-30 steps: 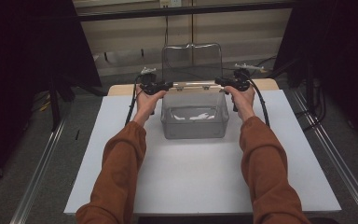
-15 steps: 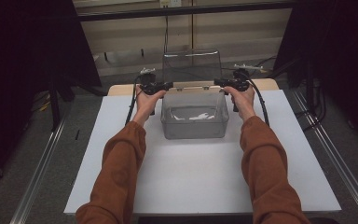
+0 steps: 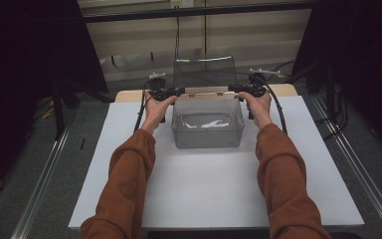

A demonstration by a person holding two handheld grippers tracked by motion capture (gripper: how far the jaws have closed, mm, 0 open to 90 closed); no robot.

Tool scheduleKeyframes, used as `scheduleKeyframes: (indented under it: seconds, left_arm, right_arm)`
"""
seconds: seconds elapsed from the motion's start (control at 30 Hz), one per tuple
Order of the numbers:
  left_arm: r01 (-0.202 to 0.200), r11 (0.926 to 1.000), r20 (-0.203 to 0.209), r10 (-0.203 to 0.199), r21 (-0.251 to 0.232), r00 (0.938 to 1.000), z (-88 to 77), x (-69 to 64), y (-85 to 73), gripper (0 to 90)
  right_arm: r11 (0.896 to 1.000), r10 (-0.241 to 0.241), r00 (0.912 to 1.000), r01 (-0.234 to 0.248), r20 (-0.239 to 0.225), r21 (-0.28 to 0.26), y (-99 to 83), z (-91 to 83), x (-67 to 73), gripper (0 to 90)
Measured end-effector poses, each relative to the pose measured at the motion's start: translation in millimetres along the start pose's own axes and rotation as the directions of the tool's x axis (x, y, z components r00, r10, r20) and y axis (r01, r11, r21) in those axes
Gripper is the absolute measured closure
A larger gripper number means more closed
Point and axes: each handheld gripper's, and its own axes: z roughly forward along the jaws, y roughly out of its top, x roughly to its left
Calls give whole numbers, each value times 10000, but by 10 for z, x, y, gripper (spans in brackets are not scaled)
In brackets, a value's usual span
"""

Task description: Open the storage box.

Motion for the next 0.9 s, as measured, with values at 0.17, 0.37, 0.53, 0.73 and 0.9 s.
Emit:
scheduleKeyframes:
  seconds: [0.17,0.37,0.53,0.73,0.9]
  left_arm:
    - [-8,10000,-71,9,92,10000,6,-7,14,466]
    - [153,9999,42,-153,80,9999,11,17,2,455]
    - [187,9998,58,-187,83,9998,11,18,1,452]
    - [261,9996,73,-262,110,9996,12,27,2,449]
    - [67,9998,-57,-66,184,10000,5,35,2,420]
  right_arm:
    - [10000,-66,9998,68,179,-68,-19,22,32,556]
    - [9997,218,9997,-218,128,-59,-32,44,41,536]
    - [9994,341,9993,-340,123,-96,-40,54,39,534]
    - [9999,149,9995,-147,276,-73,-39,60,61,514]
    - [9993,375,9990,-373,231,-88,-50,68,49,482]
